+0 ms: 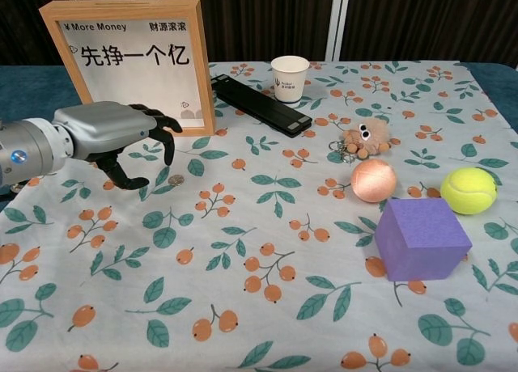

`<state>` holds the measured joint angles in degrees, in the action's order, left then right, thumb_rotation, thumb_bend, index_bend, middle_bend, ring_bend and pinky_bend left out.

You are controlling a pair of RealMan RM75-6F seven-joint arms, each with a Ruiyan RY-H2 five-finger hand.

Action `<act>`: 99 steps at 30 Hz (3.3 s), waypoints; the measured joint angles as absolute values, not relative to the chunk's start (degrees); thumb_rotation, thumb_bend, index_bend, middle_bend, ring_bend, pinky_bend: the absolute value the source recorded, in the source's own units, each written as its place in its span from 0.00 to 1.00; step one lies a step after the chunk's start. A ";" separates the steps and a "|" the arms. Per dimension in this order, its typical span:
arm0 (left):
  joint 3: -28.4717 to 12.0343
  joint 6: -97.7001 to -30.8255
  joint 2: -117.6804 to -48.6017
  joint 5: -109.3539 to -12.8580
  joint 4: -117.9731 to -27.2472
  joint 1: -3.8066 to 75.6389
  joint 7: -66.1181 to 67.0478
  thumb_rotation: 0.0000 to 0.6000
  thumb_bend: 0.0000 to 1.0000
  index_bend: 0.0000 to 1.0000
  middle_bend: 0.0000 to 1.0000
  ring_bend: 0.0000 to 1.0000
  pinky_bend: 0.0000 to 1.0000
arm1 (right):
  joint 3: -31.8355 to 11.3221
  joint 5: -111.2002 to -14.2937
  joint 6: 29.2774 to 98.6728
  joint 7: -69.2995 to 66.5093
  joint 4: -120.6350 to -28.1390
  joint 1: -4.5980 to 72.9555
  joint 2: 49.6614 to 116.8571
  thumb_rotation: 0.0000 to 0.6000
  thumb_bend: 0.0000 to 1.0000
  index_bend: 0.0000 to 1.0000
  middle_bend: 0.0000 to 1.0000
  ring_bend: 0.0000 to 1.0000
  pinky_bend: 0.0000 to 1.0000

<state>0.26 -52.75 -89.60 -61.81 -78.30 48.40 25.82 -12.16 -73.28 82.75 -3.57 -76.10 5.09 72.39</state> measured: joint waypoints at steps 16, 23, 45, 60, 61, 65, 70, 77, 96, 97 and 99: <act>-0.54 -50.12 -94.29 -63.48 -71.85 48.23 25.82 1.00 0.34 0.35 0.07 0.00 0.00 | -12.78 -72.42 82.80 -3.49 -76.09 5.06 72.36 1.00 0.39 0.00 0.00 0.00 0.00; -0.66 -50.15 -94.43 -64.30 -71.55 47.60 25.48 1.00 0.34 0.35 0.07 0.00 0.00 | -13.07 -72.09 83.00 -3.48 -76.20 5.01 72.40 1.00 0.39 0.00 0.00 0.00 0.00; -1.65 -48.73 -95.21 -65.22 -70.02 47.23 26.31 1.00 0.34 0.37 0.07 0.00 0.00 | -13.42 -71.39 82.62 -3.15 -76.12 5.13 72.54 1.00 0.39 0.00 0.00 0.00 0.00; -1.71 -48.77 -96.25 -68.19 -68.33 46.61 23.27 1.00 0.37 0.61 0.12 0.00 0.00 | -13.53 -71.33 82.49 -3.50 -75.87 5.22 72.65 1.00 0.39 0.00 0.00 0.00 0.00; -1.69 -48.83 -96.33 -68.45 -68.12 46.54 23.07 1.00 0.38 0.62 0.13 0.00 0.00 | -13.53 -71.38 82.45 -3.53 -75.88 5.25 72.66 1.00 0.39 0.00 0.00 0.00 0.00; -1.66 -49.02 -96.52 -69.22 -67.75 46.28 22.28 1.00 0.40 0.68 0.16 0.00 0.00 | -13.53 -71.40 82.41 -3.66 -75.81 5.26 72.65 1.00 0.39 0.00 0.00 0.00 0.00; -1.88 -49.91 -96.77 -70.70 -67.48 45.96 20.89 1.00 0.40 0.72 0.17 0.00 0.00 | -13.49 -71.51 82.40 -3.74 -75.84 5.28 72.64 1.00 0.39 0.00 0.00 0.00 0.00; -2.45 -51.08 -96.30 -71.67 -68.05 45.61 20.44 1.00 0.43 0.73 0.18 0.00 0.00 | -13.46 -71.66 82.36 -4.01 -76.03 5.30 72.55 1.00 0.39 0.00 0.00 0.00 0.00; -13.60 -51.84 -77.33 -62.47 -104.20 51.34 32.30 1.00 0.49 0.73 0.19 0.00 0.00 | -13.45 -72.08 82.83 -4.36 -76.94 5.15 72.10 1.00 0.39 0.00 0.00 0.00 0.00; -14.47 -51.90 -76.20 -60.68 -105.89 52.06 33.79 1.00 0.49 0.73 0.19 0.00 0.00 | -13.43 -72.13 82.90 -4.36 -77.05 5.12 72.05 1.00 0.39 0.00 0.00 0.00 0.00; -16.38 -52.30 -73.73 -56.03 -108.77 53.89 37.43 1.00 0.49 0.73 0.19 0.00 0.00 | -13.39 -72.26 83.04 -4.33 -77.29 5.06 71.95 1.00 0.39 0.00 0.00 0.00 0.00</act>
